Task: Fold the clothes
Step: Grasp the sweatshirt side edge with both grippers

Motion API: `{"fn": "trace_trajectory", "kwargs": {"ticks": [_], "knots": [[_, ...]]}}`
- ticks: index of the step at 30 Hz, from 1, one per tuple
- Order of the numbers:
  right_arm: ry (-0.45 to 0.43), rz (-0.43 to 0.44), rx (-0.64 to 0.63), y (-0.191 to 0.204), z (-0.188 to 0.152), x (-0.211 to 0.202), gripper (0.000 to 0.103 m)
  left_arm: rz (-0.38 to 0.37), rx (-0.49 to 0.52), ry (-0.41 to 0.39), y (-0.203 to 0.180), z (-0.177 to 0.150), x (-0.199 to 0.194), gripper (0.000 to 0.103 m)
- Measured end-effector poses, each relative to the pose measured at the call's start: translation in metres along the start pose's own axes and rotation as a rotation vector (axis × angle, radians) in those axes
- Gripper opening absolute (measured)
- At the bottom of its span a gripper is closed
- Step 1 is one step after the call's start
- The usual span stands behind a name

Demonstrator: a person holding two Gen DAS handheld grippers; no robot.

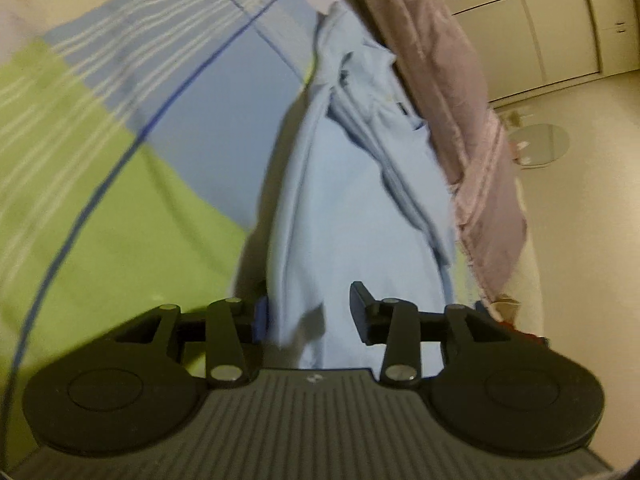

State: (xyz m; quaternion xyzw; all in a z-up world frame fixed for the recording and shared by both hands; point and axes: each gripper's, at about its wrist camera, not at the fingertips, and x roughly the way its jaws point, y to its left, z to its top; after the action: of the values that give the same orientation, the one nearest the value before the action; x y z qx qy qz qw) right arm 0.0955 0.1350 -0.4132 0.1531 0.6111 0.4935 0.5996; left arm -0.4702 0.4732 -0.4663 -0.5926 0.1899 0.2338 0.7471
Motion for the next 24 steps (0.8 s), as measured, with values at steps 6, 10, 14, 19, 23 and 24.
{"fn": "trace_trajectory", "kwargs": {"ticks": [6, 10, 14, 19, 23, 24], "knots": [[0.073, 0.077, -0.114, -0.006, 0.008, 0.009, 0.048, -0.072, 0.059, 0.037, 0.001, -0.001, 0.006, 0.024], [0.077, 0.102, -0.081, -0.024, 0.002, 0.004, 0.01, -0.035, 0.101, 0.052, -0.004, -0.004, 0.001, 0.004], [0.072, 0.086, -0.166, -0.017, 0.006, -0.002, 0.001, 0.064, 0.219, 0.072, -0.026, 0.002, -0.006, 0.002], [-0.014, 0.11, -0.241, 0.009, -0.007, -0.04, 0.001, 0.018, 0.237, 0.014, -0.037, -0.009, -0.048, 0.001], [-0.015, 0.094, -0.199, 0.009, -0.04, -0.078, 0.001, -0.042, 0.147, -0.005, -0.025, -0.04, -0.09, 0.001], [-0.009, 0.088, -0.197, 0.007, -0.051, -0.088, 0.001, -0.059, 0.132, -0.01, -0.022, -0.05, -0.097, 0.001]]}}
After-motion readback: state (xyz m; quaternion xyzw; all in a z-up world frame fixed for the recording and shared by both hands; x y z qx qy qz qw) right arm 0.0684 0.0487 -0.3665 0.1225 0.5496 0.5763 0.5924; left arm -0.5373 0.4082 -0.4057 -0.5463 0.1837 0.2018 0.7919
